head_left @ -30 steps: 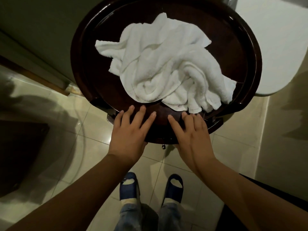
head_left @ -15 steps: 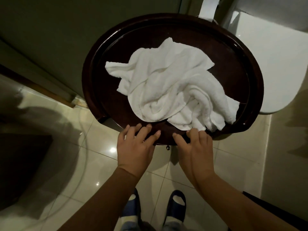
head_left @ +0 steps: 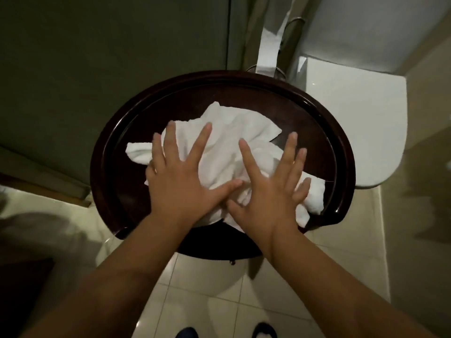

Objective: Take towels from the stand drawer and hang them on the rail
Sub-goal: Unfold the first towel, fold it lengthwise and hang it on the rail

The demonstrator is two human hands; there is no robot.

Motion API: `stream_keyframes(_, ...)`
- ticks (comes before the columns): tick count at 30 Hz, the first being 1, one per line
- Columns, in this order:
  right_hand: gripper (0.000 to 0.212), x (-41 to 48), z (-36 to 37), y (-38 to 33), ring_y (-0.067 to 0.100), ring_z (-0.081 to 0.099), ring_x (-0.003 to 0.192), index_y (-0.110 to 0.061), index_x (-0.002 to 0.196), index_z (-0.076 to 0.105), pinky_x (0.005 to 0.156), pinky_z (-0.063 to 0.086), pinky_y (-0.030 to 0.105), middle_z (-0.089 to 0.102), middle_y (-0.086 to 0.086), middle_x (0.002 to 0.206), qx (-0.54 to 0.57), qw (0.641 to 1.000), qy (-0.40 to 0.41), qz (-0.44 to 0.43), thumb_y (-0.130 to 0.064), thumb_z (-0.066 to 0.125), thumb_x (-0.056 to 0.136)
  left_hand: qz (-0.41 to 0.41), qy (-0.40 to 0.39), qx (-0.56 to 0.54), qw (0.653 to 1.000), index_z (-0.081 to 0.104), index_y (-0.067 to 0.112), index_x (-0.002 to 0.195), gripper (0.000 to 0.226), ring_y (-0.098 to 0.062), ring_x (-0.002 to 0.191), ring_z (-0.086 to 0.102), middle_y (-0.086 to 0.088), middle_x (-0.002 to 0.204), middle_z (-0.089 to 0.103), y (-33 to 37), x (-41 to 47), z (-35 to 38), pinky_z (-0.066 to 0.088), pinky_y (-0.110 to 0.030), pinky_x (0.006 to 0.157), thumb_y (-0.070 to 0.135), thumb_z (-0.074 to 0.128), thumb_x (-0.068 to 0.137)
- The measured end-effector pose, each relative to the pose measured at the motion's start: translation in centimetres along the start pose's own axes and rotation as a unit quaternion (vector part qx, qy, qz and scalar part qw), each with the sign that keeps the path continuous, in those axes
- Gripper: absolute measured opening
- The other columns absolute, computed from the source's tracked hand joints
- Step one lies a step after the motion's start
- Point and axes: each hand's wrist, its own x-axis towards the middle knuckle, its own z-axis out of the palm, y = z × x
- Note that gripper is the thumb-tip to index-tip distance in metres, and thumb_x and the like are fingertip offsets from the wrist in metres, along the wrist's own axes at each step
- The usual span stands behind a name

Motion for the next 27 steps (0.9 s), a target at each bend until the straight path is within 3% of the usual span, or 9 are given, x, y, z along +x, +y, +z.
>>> stream_keyframes(1, 0.098, 0.5, 0.4, 0.1, 0.038, -0.026, 0.151, -0.065, 0.149, -0.001, 0.115, 0.002, 0.071, -0.030, 0.006, 0.164, 0.001, 0.999, -0.041, 0.016, -0.064, 0.067, 0.078, -0.011, -0.041, 0.010, 0.999, 0.001, 0.056, 0.155, 0.111, -0.039, 0.154, 0.002, -0.007, 0.169, -0.012, -0.3, 0.7, 0.7, 0.026, -0.063, 0.114, 0.101, 0.041, 0.062)
stream_keyframes(3, 0.091, 0.9, 1.2, 0.5, 0.035, -0.016, 0.153, -0.064, 0.148, 0.006, 0.118, 0.006, 0.068, -0.012, 0.002, 0.167, 0.008, 0.994, -0.106, 0.037, -0.063, 0.067, 0.081, -0.017, -0.082, 0.035, 0.996, 0.017, 0.055, 0.152, 0.106, -0.039, 0.151, 0.015, -0.007, 0.169, -0.010, -0.8, 0.8, 2.1, 0.031, -0.060, 0.114, 0.101, 0.042, 0.060)
stream_keyframes(6, 0.077, 0.6, 1.3, 0.7, 0.036, 0.006, 0.149, -0.057, 0.146, 0.018, 0.114, 0.026, 0.057, 0.008, 0.007, 0.161, 0.001, 0.993, -0.110, 0.036, -0.056, 0.065, 0.086, -0.018, -0.037, 0.033, 0.999, 0.048, 0.046, 0.134, 0.089, -0.036, 0.135, 0.040, -0.010, 0.162, 0.020, -1.0, -0.2, 3.0, 0.041, -0.053, 0.103, 0.095, 0.053, 0.060)
stream_keyframes(8, 0.067, 0.2, 1.0, 0.7, 0.034, 0.021, 0.139, -0.055, 0.146, 0.022, 0.106, 0.036, 0.049, 0.018, 0.009, 0.154, -0.006, 0.996, -0.091, 0.025, -0.051, 0.060, 0.090, -0.024, -0.020, 0.015, 0.999, 0.056, 0.041, 0.123, 0.081, -0.034, 0.126, 0.046, -0.009, 0.152, 0.034, -0.7, -0.8, 3.2, 0.046, -0.051, 0.097, 0.089, 0.057, 0.058)
stream_keyframes(13, 0.055, -0.9, 2.1, 0.0, 0.020, 0.040, 0.125, -0.046, 0.135, 0.044, 0.104, 0.038, 0.030, 0.047, -0.002, 0.140, 0.060, 0.996, -0.069, 0.025, -0.065, 0.028, 0.086, -0.108, -0.072, -0.085, 0.988, 0.058, 0.037, 0.108, 0.050, -0.027, 0.106, 0.055, 0.000, 0.120, 0.046, 2.1, -2.7, 2.8, 0.050, -0.043, 0.086, 0.061, 0.058, 0.064)
stream_keyframes(18, 0.038, -3.0, 0.3, 1.3, 0.017, 0.046, 0.121, -0.045, 0.126, 0.052, 0.105, 0.045, 0.033, 0.053, -0.004, 0.134, 0.064, 0.997, -0.038, -0.028, -0.044, 0.057, 0.088, -0.115, -0.070, -0.149, 0.980, 0.058, 0.036, 0.104, 0.040, -0.018, 0.091, 0.058, 0.007, 0.118, 0.045, 3.4, -5.4, 1.3, 0.043, -0.028, 0.069, 0.050, 0.069, 0.069)
stream_keyframes(21, 0.030, -2.3, -2.5, -0.1, 0.012, 0.050, 0.115, -0.042, 0.120, 0.056, 0.099, 0.048, 0.033, 0.057, -0.009, 0.125, 0.075, 0.993, -0.023, -0.085, -0.047, 0.051, 0.091, -0.098, -0.029, -0.171, 0.980, 0.057, 0.037, 0.102, 0.039, -0.016, 0.088, 0.058, 0.011, 0.116, 0.043, 3.4, -5.1, -1.4, 0.048, -0.028, 0.068, 0.050, 0.072, 0.069)
stream_keyframes(24, 0.032, -1.3, -6.3, -2.9, 0.013, 0.049, 0.117, -0.041, 0.122, 0.056, 0.102, 0.047, 0.033, 0.056, -0.008, 0.128, 0.088, 0.988, 0.020, -0.122, -0.048, 0.055, 0.091, -0.088, 0.013, -0.169, 0.982, 0.056, 0.038, 0.099, 0.038, -0.016, 0.084, 0.058, 0.009, 0.117, 0.045, 3.9, -3.6, -6.1, 0.055, -0.035, 0.069, 0.048, 0.070, 0.065)
stream_keyframes(27, 0.036, -0.8, -12.0, -6.8, 0.012, 0.049, 0.119, -0.039, 0.122, 0.058, 0.105, 0.045, 0.034, 0.056, -0.008, 0.128, 0.102, 0.983, 0.043, -0.148, -0.051, 0.057, 0.089, -0.073, 0.054, -0.165, 0.982, 0.056, 0.038, 0.097, 0.033, -0.014, 0.082, 0.057, 0.009, 0.114, 0.045, 4.7, -2.6, -12.9, 0.054, -0.032, 0.066, 0.049, 0.069, 0.068)
